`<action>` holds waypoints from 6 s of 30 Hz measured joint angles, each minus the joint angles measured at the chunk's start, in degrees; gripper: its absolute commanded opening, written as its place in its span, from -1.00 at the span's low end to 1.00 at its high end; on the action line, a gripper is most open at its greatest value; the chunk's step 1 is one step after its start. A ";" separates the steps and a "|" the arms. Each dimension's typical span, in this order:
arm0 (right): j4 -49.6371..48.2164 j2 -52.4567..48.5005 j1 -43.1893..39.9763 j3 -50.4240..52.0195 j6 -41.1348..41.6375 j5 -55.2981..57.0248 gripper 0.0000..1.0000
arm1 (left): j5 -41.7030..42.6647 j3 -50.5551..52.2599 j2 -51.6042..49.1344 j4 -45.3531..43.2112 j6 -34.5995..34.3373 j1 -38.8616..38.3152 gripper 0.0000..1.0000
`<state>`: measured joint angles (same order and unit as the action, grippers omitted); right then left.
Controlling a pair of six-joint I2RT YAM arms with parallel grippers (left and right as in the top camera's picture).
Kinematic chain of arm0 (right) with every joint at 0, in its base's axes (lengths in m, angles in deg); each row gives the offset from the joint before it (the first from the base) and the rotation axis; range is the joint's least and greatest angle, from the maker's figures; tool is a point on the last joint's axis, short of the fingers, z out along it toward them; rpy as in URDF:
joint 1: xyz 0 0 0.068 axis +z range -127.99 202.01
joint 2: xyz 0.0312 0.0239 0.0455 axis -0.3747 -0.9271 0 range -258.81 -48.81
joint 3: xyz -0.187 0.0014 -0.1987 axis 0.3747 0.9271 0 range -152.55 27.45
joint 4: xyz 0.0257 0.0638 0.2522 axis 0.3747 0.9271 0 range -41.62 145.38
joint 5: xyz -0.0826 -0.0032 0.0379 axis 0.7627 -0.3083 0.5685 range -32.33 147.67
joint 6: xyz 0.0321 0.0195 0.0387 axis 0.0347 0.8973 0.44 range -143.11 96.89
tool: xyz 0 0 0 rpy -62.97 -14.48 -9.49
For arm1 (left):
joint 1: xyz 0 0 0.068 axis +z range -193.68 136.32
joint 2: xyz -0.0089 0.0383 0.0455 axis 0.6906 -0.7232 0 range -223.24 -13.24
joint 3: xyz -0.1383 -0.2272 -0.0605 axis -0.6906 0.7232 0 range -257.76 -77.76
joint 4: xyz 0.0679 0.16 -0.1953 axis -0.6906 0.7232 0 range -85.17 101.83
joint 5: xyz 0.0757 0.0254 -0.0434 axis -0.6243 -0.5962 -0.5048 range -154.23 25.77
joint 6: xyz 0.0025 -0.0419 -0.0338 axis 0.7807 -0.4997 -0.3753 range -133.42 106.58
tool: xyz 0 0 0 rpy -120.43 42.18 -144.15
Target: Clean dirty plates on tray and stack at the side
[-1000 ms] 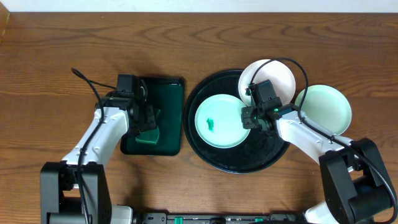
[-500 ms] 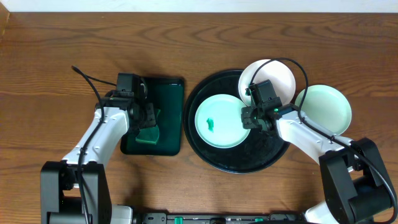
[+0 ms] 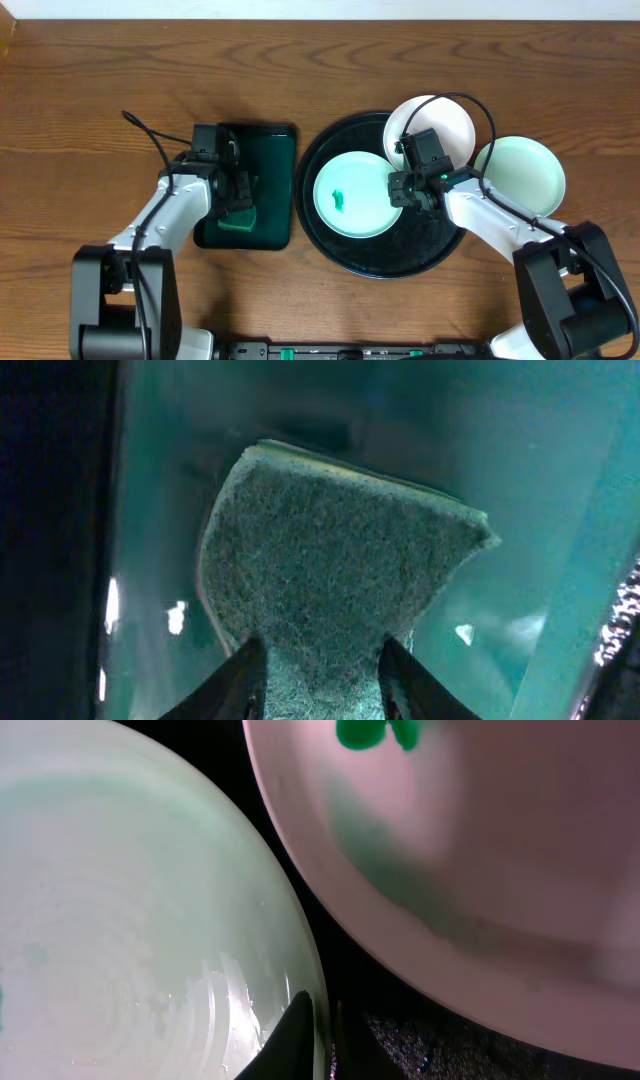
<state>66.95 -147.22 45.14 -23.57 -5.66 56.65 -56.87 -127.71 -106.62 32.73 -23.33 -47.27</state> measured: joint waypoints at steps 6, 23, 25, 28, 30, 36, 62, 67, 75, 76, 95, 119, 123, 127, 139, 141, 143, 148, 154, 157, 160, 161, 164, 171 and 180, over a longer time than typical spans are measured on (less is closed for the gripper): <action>0.00 0.00 0.00 0.00 0.00 0.00 -0.86 | 0.52 0.00 -0.72 -0.31 0.20 0.00 -0.30; 0.00 0.00 0.00 0.00 0.13 -0.02 -0.86 | 1.27 0.00 -0.74 0.72 0.79 0.00 -0.22; -0.02 0.00 0.00 0.00 0.13 -0.02 -0.86 | 1.27 0.00 -0.74 0.79 0.79 0.00 -0.22; -0.02 0.00 0.00 0.00 0.13 -0.02 -0.86 | 1.27 0.00 -0.74 1.03 0.79 0.00 -0.22; -0.02 0.00 0.00 0.00 0.13 -0.02 -0.86 | 1.27 0.00 -0.74 1.01 0.79 0.00 -0.22; -0.02 0.00 0.00 0.00 0.13 -0.02 -0.86 | 1.29 0.70 -0.74 -0.09 0.79 0.00 -0.24; -0.04 0.00 0.00 0.00 0.15 -0.24 -0.84 | 1.27 1.05 4.92 0.83 0.94 0.04 -0.85; -0.22 0.00 0.00 0.00 0.48 -0.46 -0.80 | 1.27 -1.09 13.68 2.89 0.94 0.00 -0.85; -0.24 0.00 0.00 0.00 1.64 -0.50 -0.62 | 1.29 -2.27 23.74 5.60 0.94 0.00 -0.85; -0.24 0.00 0.00 0.00 1.66 -0.52 -0.61 | 1.29 -2.27 24.00 6.08 0.94 0.00 -0.86; 7.28 0.96 0.00 -1.18 5.31 -0.66 -0.97 | 1.29 -2.27 24.04 8.37 0.92 0.00 -0.86; 8.96 1.14 0.00 -2.43 7.85 0.66 -0.79 | 1.27 -2.27 23.26 8.35 0.92 0.00 -0.86; 8.61 0.31 0.00 -2.43 7.98 0.87 -0.97 | 1.29 -2.27 22.53 8.35 0.92 0.00 -0.86; 8.59 0.31 0.00 -2.43 7.96 0.85 -0.97 | 1.29 -2.27 22.21 8.35 0.92 0.00 -0.86; 8.11 0.31 0.00 -2.43 7.98 -0.48 -0.98 | 1.29 -2.27 19.12 8.37 0.92 0.00 -0.86; 8.09 0.31 0.00 -2.43 7.98 -0.55 -0.97 | 1.29 -2.27 18.23 8.35 0.92 0.00 -0.86; 8.07 0.31 0.00 -2.43 7.98 -0.59 -0.97 | 1.29 -2.27 17.40 8.35 0.92 0.00 -0.87; 7.91 0.31 0.00 -2.43 7.98 -0.70 -0.97 | 1.29 -2.27 15.23 8.66 0.92 0.00 -0.86; 7.85 0.31 0.00 -2.43 7.98 -0.70 -0.97 | 1.29 -2.27 11.30 9.16 0.92 0.00 -0.86; 7.78 0.31 0.00 -2.43 7.98 -0.70 -0.97 | 1.90 -2.27 8.98 9.14 0.92 0.00 -0.85; 7.76 0.31 0.00 -2.43 7.98 -0.70 -0.97 | 2.82 -2.27 6.88 9.07 0.92 -0.02 -0.85; 7.76 0.31 0.00 -2.43 7.98 -0.70 -0.98 | 2.97 -2.27 6.36 8.96 0.92 -0.09 -0.85; 7.76 0.31 0.00 -2.43 7.98 -0.70 -0.97 | 3.13 -2.27 5.16 8.46 0.92 -0.39 -0.85; 7.76 0.31 0.00 -2.43 7.98 -0.70 -0.97 | 3.26 -2.27 4.98 5.84 0.94 -1.64 -0.86; 7.61 0.31 0.00 -2.43 7.98 -0.72 -0.98 | 2.73 -4.44 4.96 8.22 0.94 -2.10 -0.85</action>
<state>74.56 -146.91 45.14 -26.00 2.32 55.93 -54.14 -132.15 -101.66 40.95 -22.39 -49.37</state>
